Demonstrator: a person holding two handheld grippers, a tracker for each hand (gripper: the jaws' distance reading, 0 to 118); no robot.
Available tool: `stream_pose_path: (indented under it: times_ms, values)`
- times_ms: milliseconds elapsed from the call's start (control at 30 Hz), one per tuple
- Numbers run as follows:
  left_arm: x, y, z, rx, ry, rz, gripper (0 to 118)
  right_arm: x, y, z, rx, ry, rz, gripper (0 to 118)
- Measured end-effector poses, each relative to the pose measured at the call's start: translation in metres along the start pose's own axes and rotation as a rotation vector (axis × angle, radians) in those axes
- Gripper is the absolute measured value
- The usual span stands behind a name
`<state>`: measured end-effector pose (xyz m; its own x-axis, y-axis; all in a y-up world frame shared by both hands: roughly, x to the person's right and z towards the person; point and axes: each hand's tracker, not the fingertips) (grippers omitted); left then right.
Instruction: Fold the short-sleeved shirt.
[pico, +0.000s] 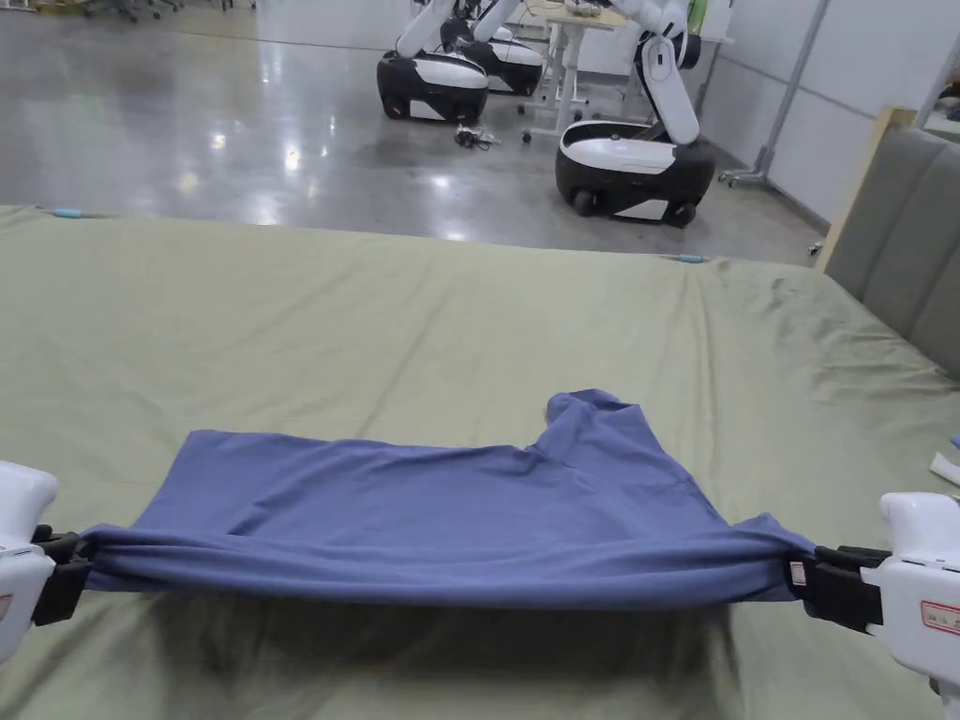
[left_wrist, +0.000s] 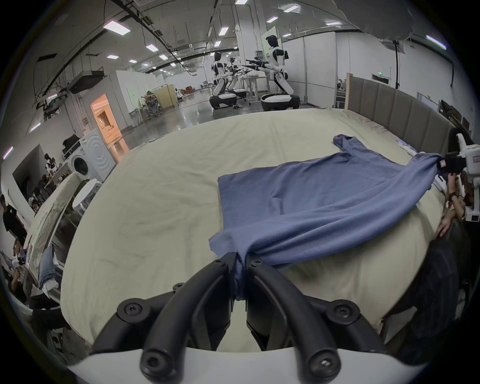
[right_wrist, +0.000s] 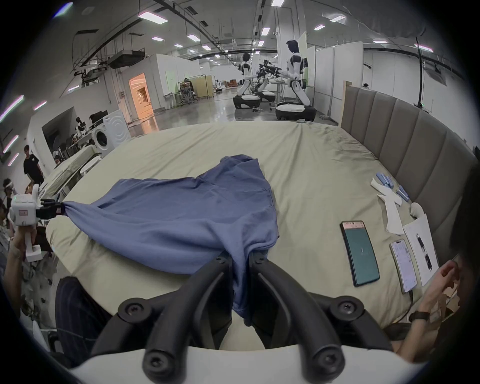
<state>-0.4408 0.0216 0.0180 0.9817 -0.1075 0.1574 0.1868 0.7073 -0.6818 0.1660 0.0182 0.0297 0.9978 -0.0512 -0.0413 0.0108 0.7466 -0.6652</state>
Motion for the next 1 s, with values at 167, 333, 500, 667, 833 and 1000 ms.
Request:
stream_pose_path:
  times_ms: [167,333,500,667,833,1000]
  values:
    - [0.005,-0.042,0.007,-0.037,-0.006,0.004,7,-0.002,-0.036,0.003,-0.03,0.019,0.001,12]
    - [0.003,-0.087,-0.018,-0.124,-0.07,0.124,7,-0.012,-0.09,-0.025,-0.108,-0.017,0.025,12]
    - [-0.009,-0.115,-0.034,-0.144,-0.086,0.199,8,0.002,-0.124,-0.048,-0.105,-0.001,-0.054,12]
    - [0.006,-0.105,-0.015,-0.077,-0.055,0.179,54,0.005,-0.122,-0.04,-0.066,0.027,-0.07,66]
    - [0.024,-0.098,0.043,0.078,-0.001,0.162,89,-0.014,-0.11,0.006,0.032,0.039,0.018,118]
    - [0.048,-0.11,0.097,0.36,-0.031,0.208,89,-0.046,-0.101,0.05,0.228,0.026,-0.012,116]
